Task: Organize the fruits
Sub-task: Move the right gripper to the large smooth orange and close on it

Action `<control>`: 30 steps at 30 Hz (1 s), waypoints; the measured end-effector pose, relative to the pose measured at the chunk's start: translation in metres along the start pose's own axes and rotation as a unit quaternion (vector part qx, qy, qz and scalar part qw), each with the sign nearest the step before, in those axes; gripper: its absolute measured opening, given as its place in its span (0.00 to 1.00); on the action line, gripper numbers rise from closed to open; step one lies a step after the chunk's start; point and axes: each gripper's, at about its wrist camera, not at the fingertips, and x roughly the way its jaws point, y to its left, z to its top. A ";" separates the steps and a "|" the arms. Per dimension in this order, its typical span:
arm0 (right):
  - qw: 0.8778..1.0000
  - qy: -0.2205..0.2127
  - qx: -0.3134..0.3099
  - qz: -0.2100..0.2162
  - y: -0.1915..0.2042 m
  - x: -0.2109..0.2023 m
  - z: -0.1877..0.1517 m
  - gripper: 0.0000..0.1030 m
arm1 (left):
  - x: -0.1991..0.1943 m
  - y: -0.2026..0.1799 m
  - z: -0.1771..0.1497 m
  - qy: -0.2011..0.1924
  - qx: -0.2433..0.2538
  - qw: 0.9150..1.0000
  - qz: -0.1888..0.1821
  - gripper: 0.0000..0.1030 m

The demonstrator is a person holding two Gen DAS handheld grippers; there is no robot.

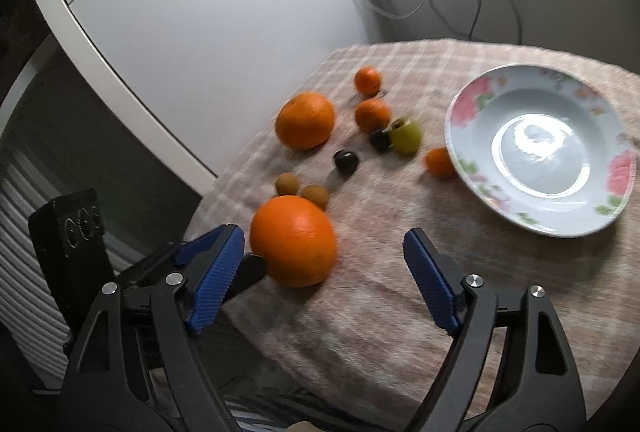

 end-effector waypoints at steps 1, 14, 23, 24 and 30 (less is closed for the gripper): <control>1.000 0.006 0.001 0.003 0.000 0.004 0.001 0.81 | 0.002 0.001 0.000 0.004 -0.005 1.000 -0.005 0.68; 0.995 0.085 0.012 0.046 -0.001 0.059 0.013 0.74 | 0.016 0.004 -0.002 0.031 -0.023 0.999 -0.034 0.66; 0.993 0.106 0.000 0.054 0.002 0.068 0.017 0.74 | 0.021 0.006 0.001 0.035 -0.023 0.998 -0.036 0.66; 0.993 0.109 -0.001 0.054 0.002 0.069 0.017 0.74 | 0.021 0.006 0.001 0.035 -0.023 0.998 -0.036 0.66; 0.990 0.128 -0.015 0.054 0.009 0.079 0.013 0.69 | 0.021 0.005 0.002 0.035 -0.020 0.999 -0.033 0.66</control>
